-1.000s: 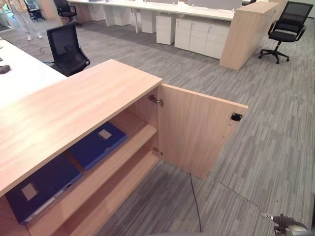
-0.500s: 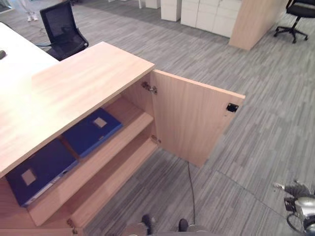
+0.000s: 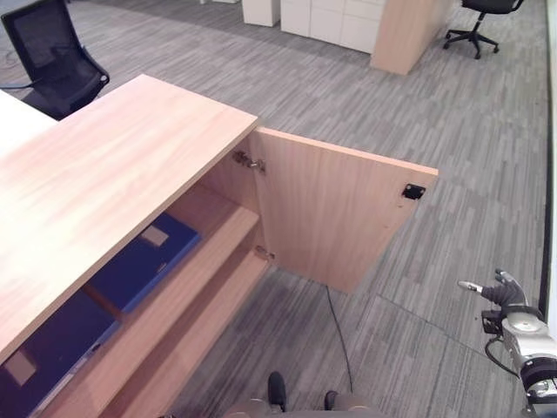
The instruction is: Put the empty folder in the office cabinet
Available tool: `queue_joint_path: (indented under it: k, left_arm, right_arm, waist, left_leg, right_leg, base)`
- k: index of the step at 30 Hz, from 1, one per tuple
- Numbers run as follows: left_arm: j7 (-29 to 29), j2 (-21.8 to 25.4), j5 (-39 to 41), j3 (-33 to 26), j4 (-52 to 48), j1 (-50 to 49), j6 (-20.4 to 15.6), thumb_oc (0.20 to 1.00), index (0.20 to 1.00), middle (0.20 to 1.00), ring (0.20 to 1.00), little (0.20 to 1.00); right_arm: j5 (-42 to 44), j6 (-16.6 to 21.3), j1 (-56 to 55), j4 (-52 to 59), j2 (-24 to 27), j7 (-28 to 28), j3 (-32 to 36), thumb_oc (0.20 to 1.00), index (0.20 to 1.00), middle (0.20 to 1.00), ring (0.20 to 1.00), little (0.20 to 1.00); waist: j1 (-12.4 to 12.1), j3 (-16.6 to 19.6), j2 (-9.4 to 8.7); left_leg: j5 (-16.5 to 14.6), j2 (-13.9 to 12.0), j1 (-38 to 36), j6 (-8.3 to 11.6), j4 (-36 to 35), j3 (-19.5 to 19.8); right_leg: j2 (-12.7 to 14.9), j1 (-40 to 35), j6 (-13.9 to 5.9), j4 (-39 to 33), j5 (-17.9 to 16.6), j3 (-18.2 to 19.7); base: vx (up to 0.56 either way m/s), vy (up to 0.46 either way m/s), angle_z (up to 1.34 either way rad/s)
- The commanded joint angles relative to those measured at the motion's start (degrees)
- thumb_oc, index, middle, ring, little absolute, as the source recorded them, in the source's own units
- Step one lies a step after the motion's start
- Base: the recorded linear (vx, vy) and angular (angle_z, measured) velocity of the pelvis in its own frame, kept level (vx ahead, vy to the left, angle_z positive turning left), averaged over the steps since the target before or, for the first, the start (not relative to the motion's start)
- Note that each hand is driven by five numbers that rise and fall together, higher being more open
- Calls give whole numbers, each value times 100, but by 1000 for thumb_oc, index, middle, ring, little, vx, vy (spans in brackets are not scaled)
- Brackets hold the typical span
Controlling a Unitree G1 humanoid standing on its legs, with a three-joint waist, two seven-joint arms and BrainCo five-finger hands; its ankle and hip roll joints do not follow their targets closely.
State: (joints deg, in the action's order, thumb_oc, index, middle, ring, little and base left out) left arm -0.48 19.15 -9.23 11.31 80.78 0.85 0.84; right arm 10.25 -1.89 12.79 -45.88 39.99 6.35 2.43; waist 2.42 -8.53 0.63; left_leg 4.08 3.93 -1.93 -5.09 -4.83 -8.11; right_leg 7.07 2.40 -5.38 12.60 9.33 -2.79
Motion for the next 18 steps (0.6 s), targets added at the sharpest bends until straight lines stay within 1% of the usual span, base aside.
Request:
queue_joint_path:
  k: [1,2,3,4,5,6,7,9,11,13,14,16,18]
  left_arm:
    - [80,65,159,-209,50,-116,-13,1000,1000,1000,1000,1000]
    - [89,67,144,-233,22,-117,-29,1000,1000,1000,1000,1000]
    - [86,88,135,-235,6,-91,-45,1000,1000,1000,1000,1000]
    - [94,95,91,-217,7,-85,-66,1000,1000,1000,1000,1000]
    - [94,95,92,-216,7,-85,-66,1000,1000,1000,1000,1000]
    - [85,125,28,-237,36,-78,-59,1000,1000,1000,1000,1000]
    - [85,141,-17,-255,80,-88,-49,1000,1000,1000,1000,1000]
    - [42,126,-36,-278,111,-185,-62,1000,1000,1000,1000,1000]
    - [27,-2,-55,-263,110,-429,-91,1000,1000,1000,1000,1000]
    - [16,-56,-42,-249,91,-487,-103,1000,1000,1000,1000,1000]
    - [16,-58,-41,-249,91,-488,-103,1000,1000,1000,1000,1000]
    - [-16,-93,-50,-176,48,-496,-118,1000,1000,1000,1000,1000]
    - [-25,-98,-73,-139,30,-508,-116,1000,1000,1000,1000,1000]
  right_arm:
    - [-170,222,164,247,269,236,9,1000,1000,1000,1000,1000]
    - [-167,259,60,447,299,280,111,1000,1000,1000,1000,1000]
    - [-200,288,-15,595,323,292,145,1000,1000,1000,1000,1000]
    - [-198,323,-109,666,322,248,179,1000,1000,1000,1000,1000]
    - [-199,323,-110,667,321,248,180,1000,1000,1000,1000,1000]
    - [-195,367,-163,729,323,221,175,1000,1000,1000,1000,1000]
    - [-142,407,-188,732,355,164,145,1000,1000,1000,1000,1000]
    - [14,481,-210,748,451,14,79,1000,1000,1000,1000,1000]
    - [242,614,-209,766,564,-138,17,1000,1000,1000,1000,1000]
    - [321,678,-216,854,634,-219,-31,1000,1000,1000,1000,1000]
    - [322,679,-216,854,636,-220,-32,1000,1000,1000,1000,1000]
    - [463,785,-101,1034,756,-335,-149,1000,1000,1000,1000,1000]
    - [530,821,-67,1077,776,-358,-183,1000,1000,1000,1000,1000]
  waist:
    - [-92,124,23]
    - [-28,68,-17]
    - [-5,42,-46]
    - [7,60,-92]
    - [9,58,-91]
    - [-1,109,-150]
    - [-10,190,-185]
    - [-36,321,-206]
    - [-118,474,-234]
    - [-138,510,-235]
    - [-134,509,-233]
    - [-177,528,-230]
    - [-183,540,-223]
  left_leg:
    - [-879,-199,274,314,655,283]
    - [-919,-207,288,340,710,386]
    - [-934,-215,262,364,711,428]
    - [-955,-197,245,380,724,462]
    - [-955,-197,243,380,724,464]
    - [-976,-191,202,400,710,459]
    - [-966,-229,154,436,668,447]
    - [-916,-368,76,514,573,460]
    - [-813,-603,-43,663,386,591]
    - [-755,-706,-78,735,322,649]
    - [-753,-708,-82,737,317,653]
    - [-662,-847,-87,833,252,719]
    - [-642,-890,-85,862,224,739]
  right_leg:
    - [123,603,-371,-580,-1007,101]
    - [114,717,-406,-812,-1132,297]
    - [87,770,-412,-886,-1180,376]
    - [117,658,-425,-1074,-1211,380]
    - [118,653,-425,-1079,-1212,377]
    - [138,557,-418,-1245,-1257,323]
    - [129,491,-417,-1349,-1325,289]
    - [43,357,-375,-1532,-1338,250]
    - [-147,79,-266,-1719,-1213,119]
    - [-227,-4,-217,-1733,-1127,49]
    - [-229,-7,-216,-1733,-1126,45]
    - [-359,-86,-136,-1757,-998,-26]
    - [-396,-105,-112,-1760,-953,-64]
  base:
    - [14,-111,-16]
    - [35,-134,-9]
    - [69,-176,12]
    - [54,-98,32]
    - [86,-107,39]
    - [106,-128,43]
    - [149,-179,38]
    - [168,-233,16]
    - [189,-340,1]
    - [83,-190,14]
    - [50,-172,23]
    - [36,-168,20]
    - [15,-93,15]
